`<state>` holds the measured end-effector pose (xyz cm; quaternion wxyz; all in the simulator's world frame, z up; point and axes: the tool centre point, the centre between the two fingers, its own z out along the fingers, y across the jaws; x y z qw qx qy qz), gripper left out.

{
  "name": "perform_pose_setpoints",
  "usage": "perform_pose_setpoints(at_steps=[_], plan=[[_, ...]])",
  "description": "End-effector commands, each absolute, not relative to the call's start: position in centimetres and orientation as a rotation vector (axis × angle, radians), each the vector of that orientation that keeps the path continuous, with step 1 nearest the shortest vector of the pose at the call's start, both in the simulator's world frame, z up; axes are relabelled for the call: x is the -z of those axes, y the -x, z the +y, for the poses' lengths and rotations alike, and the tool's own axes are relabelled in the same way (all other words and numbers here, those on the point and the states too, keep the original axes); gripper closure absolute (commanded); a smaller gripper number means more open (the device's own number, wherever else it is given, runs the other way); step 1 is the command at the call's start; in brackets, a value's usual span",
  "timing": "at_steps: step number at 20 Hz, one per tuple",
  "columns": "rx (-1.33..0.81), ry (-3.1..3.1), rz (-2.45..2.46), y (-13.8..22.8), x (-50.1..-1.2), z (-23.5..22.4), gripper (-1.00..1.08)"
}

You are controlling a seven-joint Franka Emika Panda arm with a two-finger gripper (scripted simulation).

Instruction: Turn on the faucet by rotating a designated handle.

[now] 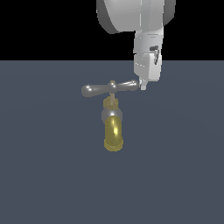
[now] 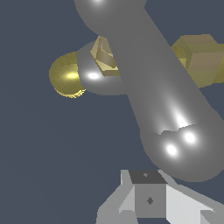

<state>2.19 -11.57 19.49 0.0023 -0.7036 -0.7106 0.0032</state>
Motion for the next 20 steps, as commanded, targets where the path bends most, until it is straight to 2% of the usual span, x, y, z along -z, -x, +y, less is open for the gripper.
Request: perform_pose_setpoints(at_steps=[1, 20], plan=[[-0.009, 2.205, -2.231, -2.5, -19.5, -11.2, 1.08], [-0.001, 2.196, -2.246, -8.5, -19.6, -6.3, 1.08]])
